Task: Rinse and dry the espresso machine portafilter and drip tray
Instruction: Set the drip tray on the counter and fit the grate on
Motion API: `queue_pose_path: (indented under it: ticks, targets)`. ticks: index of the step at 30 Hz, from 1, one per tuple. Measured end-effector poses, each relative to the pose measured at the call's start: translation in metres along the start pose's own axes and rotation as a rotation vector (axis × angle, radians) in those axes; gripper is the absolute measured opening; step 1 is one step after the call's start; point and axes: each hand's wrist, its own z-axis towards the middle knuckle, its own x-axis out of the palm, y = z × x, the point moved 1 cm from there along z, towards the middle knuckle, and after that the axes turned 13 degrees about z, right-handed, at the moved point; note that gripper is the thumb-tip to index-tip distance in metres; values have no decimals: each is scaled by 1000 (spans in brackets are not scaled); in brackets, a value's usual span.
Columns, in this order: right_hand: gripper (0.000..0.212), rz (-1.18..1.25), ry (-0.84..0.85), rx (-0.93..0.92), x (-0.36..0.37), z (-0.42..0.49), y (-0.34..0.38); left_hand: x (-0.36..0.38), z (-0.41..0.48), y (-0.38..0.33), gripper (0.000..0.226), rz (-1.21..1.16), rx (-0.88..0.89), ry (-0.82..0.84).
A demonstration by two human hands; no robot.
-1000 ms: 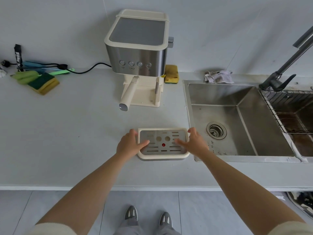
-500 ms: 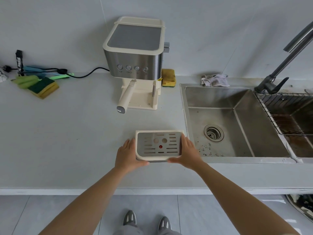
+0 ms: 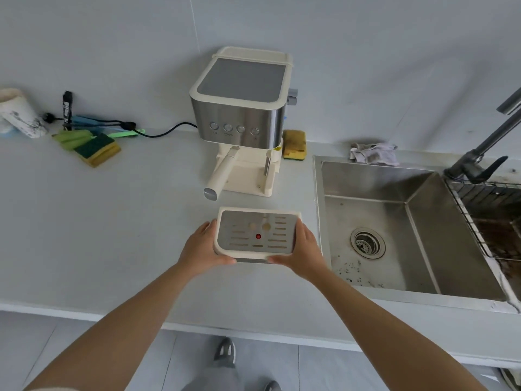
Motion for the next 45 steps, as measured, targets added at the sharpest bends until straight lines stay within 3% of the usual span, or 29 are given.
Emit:
queue_pose_path:
  ticks: [6,16,29,35,45]
  targets:
    - [93,18,-38,-32,20,53,34,-37,49,27,82,114,18,-43]
    - [93,-28,-85,23,36,108,48,-47,121,52,89,257,67,31]
    - [101,-71,-85,152,43,152,28,-42,167,59,78,174,142,20]
    - [91,-79,-71,178,40,171,21,-43,184,60,74,159,151,11]
    - [86,-124,-54,185,34,191,17,-39,204,61,89,197,122,44]
